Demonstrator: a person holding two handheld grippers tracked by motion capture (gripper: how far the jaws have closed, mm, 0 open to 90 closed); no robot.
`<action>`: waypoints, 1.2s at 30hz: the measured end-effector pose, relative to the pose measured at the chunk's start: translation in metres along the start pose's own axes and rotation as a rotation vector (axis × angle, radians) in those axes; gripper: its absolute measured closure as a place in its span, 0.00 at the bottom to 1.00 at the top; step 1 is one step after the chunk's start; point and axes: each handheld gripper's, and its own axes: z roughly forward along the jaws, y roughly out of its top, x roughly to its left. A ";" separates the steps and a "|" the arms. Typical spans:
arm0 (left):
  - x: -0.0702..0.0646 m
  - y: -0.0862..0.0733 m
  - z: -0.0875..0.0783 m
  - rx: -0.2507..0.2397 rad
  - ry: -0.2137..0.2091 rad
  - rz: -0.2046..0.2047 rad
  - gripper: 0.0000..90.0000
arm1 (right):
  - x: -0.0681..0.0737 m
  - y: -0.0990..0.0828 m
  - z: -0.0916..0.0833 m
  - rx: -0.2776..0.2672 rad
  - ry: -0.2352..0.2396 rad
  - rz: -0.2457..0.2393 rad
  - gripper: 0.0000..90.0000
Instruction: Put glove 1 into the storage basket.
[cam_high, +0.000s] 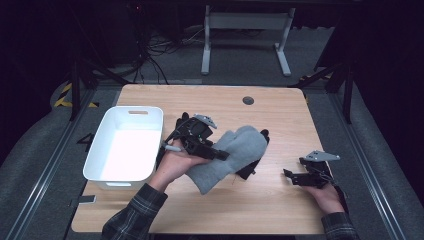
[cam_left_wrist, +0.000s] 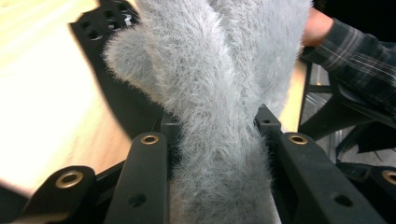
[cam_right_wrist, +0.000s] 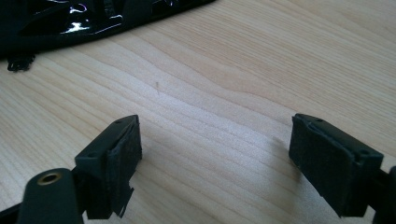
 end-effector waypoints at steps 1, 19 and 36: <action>0.000 0.000 0.000 0.000 0.000 0.000 0.75 | 0.000 0.000 0.000 0.000 0.000 0.000 0.19; 0.026 -0.015 -0.074 -0.087 0.126 -0.088 0.75 | 0.000 0.000 0.000 0.000 0.000 0.000 0.19; 0.057 -0.057 -0.146 -0.175 0.272 -0.221 0.75 | 0.000 0.000 0.000 0.001 -0.001 0.000 0.19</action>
